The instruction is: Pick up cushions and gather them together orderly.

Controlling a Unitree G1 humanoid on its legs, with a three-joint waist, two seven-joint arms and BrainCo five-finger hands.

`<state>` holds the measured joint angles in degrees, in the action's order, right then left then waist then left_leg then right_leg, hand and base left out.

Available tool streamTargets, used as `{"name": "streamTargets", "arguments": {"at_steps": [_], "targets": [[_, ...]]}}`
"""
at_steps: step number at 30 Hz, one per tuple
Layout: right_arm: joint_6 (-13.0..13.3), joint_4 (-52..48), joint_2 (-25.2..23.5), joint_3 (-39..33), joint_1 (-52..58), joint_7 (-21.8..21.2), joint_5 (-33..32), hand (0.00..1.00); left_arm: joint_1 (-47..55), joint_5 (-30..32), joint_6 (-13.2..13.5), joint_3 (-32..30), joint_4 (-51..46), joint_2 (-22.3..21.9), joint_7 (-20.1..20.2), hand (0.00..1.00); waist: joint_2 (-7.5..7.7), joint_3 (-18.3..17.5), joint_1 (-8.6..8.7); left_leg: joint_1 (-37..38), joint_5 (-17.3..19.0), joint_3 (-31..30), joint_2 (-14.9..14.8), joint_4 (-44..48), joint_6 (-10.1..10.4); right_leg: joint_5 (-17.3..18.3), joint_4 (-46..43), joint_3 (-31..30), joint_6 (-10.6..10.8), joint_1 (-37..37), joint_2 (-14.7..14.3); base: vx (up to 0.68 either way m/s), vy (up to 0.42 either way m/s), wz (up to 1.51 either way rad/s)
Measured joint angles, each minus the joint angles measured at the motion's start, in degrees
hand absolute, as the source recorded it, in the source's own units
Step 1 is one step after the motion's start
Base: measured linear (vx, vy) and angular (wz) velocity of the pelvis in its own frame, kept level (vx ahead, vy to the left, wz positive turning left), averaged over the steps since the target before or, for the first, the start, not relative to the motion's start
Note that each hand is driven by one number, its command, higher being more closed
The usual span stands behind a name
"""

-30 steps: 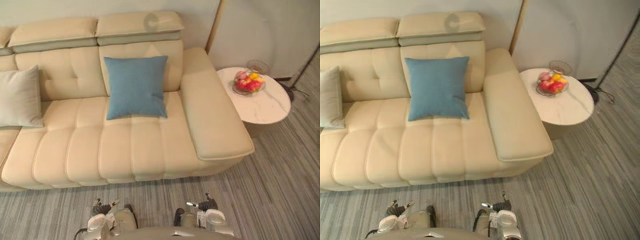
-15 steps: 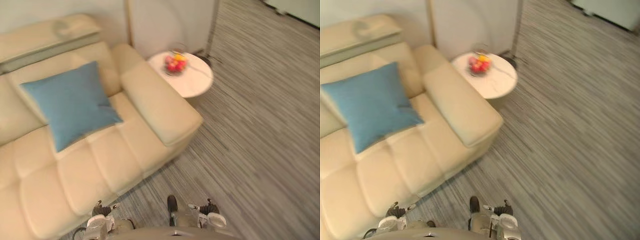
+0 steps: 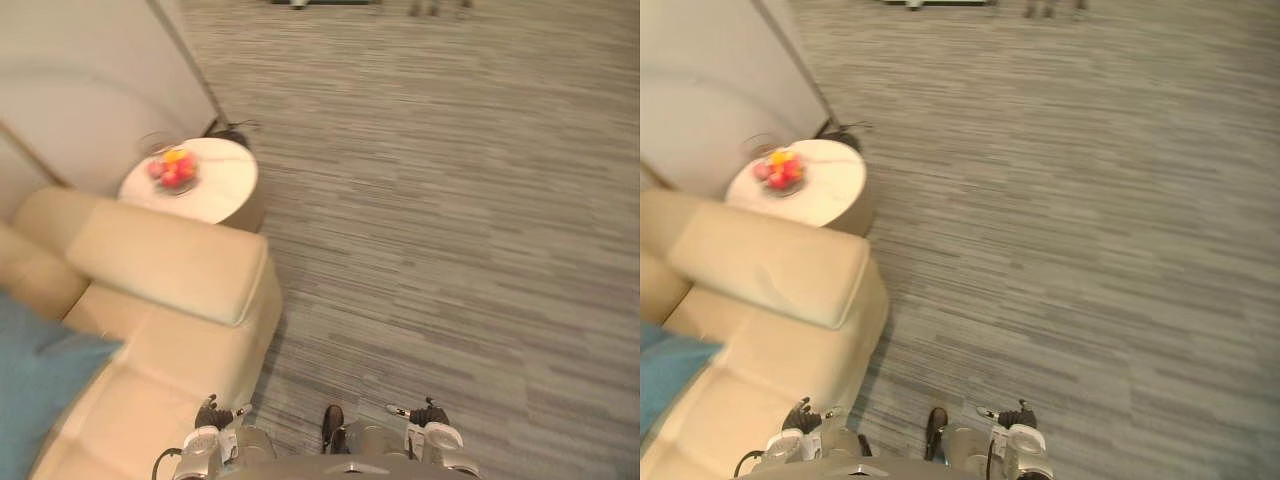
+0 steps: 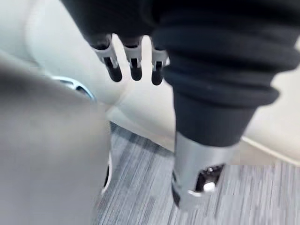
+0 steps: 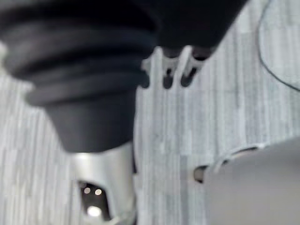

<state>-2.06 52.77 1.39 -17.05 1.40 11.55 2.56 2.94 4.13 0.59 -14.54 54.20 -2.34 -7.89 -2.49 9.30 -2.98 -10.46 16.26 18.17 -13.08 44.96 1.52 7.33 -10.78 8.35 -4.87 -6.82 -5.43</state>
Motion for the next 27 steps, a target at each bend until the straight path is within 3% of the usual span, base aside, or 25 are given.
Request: {"name": "streamTargets", "arguments": {"at_steps": [2, 6, 7, 9, 10, 12, 13, 15, 17, 18, 20, 21, 23, 27], "targets": [[-0.6, -0.1, 0.4, -0.1, 0.5, 0.3, -0.1, 0.00, 0.0, 0.0, 0.0, 0.0, -0.4, -0.3, 0.0, 0.00, -0.27, 0.0, -0.29, -1.6, 0.4, -5.8, 0.9, -6.4, 1.3, -1.9, -0.4, -3.2, 2.2, 0.9, -1.2, 0.11, 0.068, -1.36], [-0.6, -0.1, 0.0, 0.0, 0.7, 1.3, -0.1, 0.00, 0.0, 0.0, 0.1, 0.5, -1.2, -0.7, -0.1, 0.00, -0.22, -0.4, -1.01, -2.4, -1.4, -18.7, 4.3, -19.7, 3.7, -1.3, -0.6, -9.8, 1.4, 2.2, -3.3, 0.16, 0.132, -1.25], [-0.6, -0.1, 0.1, -0.1, 0.8, 1.4, -0.1, 0.00, 0.0, 0.0, 0.1, 1.2, -1.2, -0.6, -0.1, 0.00, -0.32, -0.5, -1.26, -2.4, -2.3, -19.9, 4.6, -21.8, 2.7, -1.1, -1.2, -11.7, 1.7, 2.1, -3.8, 0.24, 0.224, -1.17], [-0.6, -0.3, 0.2, -0.2, 1.3, 1.4, -0.1, 0.00, 0.1, 0.0, 0.0, 1.2, -1.1, -0.6, 0.0, 0.00, -0.50, -0.9, -1.53, -0.7, -5.4, -18.4, 4.8, -24.2, 2.9, 1.3, -4.7, -15.6, 2.9, 1.4, -4.6, 0.24, 0.231, -1.14], [-0.6, -0.2, -0.2, -0.1, 1.8, 1.4, -0.1, 0.00, 0.0, 0.0, 0.0, 1.2, -1.2, -0.1, 0.0, 0.00, 0.29, -1.2, -1.70, 0.5, -6.8, -16.1, 4.9, -24.1, 3.3, 3.3, -7.8, -17.6, 4.0, 0.5, -4.4, 0.27, 0.265, -1.01], [-0.5, -0.3, -1.1, -0.3, 2.5, 1.2, -0.1, 0.00, 0.1, 0.3, -0.1, 2.5, -0.6, 1.5, 0.0, 0.00, 2.09, -2.2, -1.22, 1.8, -5.6, -11.6, 5.8, -24.7, 1.9, 6.0, -11.9, -18.7, 7.4, -1.5, -2.3, 0.25, 0.267, -0.86], [-0.5, -0.2, -1.6, -0.4, 2.4, 1.1, -0.2, 0.00, 0.0, 0.4, -0.1, 3.1, -0.6, 2.1, 0.0, 0.00, 2.99, -2.3, -1.65, 2.9, -5.4, -8.9, 6.1, -25.4, 1.5, 6.3, -13.7, -17.4, 8.1, -2.9, -0.9, 0.19, 0.225, -1.00], [-0.5, 0.0, -2.4, -0.7, 0.9, 1.1, -0.2, 0.00, -0.1, 0.5, -0.3, 4.1, 0.0, 2.9, -0.1, 0.00, 3.45, -2.4, -1.80, 5.9, -5.2, -3.9, 6.0, -27.4, 1.2, 6.1, -15.2, -8.6, 8.5, -4.8, 3.8, 0.14, 0.167, -1.16], [-0.5, 0.9, -2.8, 0.7, -1.3, 1.1, -0.2, 0.00, -0.2, 0.4, -0.3, 5.9, 0.7, 4.3, -0.1, 0.00, 3.38, -2.4, -1.53, 7.8, -5.2, 0.6, 5.5, -29.0, 1.2, 4.5, -11.7, 6.0, 6.6, -5.3, 10.7, 0.09, 0.049, -1.11], [-0.3, 2.0, -2.8, 1.3, -2.2, 1.1, -0.2, 0.00, -0.3, 0.4, -0.3, 6.3, 0.9, 5.0, -0.1, 0.00, 3.52, -2.4, -1.53, 8.5, -5.2, 2.5, 5.7, -30.0, 1.2, 1.7, -8.7, 13.9, 5.5, -5.2, 13.7, 0.12, -0.043, -0.91], [-0.2, 3.0, -2.1, 1.2, -3.3, 1.1, -0.1, 0.00, -1.2, -0.2, -0.5, 6.3, 1.9, 5.5, -0.2, 0.00, 2.70, -2.2, -1.18, 8.9, -5.6, 2.5, 5.6, -31.5, 1.6, -1.5, -7.1, 19.0, 4.4, -4.8, 13.8, 0.12, -0.078, -0.50], [0.1, 3.5, -1.0, 1.0, -3.4, 1.1, -0.2, 0.00, -1.2, -0.3, -0.5, 6.9, 2.2, 5.1, -0.2, 0.00, 1.41, -1.7, -0.78, 9.4, -5.7, 2.2, 5.4, -32.4, 1.7, -1.7, -5.2, 17.7, 4.5, -4.3, 12.5, 0.10, -0.076, -0.30], [0.4, 4.6, 0.4, 1.1, -3.8, 1.2, -0.7, 0.00, -1.1, -0.6, -0.6, 6.8, 3.2, 4.5, -0.4, 0.00, 0.28, -1.4, -0.62, 9.6, -5.9, 2.2, 5.0, -32.6, 2.1, -2.2, -3.9, 16.4, 4.2, -4.3, 11.4, 0.08, -0.049, -0.39], [0.7, 4.5, 1.3, 0.8, -2.9, 1.6, -1.4, 0.00, -2.0, -0.5, -0.6, 7.0, 3.7, 4.5, -0.5, 0.00, 0.09, -0.2, 0.18, 7.3, -5.4, 1.3, 2.8, -22.8, 3.0, -2.3, -1.7, 15.0, 4.2, -1.6, 9.9, 0.06, -0.040, -0.22]]}}
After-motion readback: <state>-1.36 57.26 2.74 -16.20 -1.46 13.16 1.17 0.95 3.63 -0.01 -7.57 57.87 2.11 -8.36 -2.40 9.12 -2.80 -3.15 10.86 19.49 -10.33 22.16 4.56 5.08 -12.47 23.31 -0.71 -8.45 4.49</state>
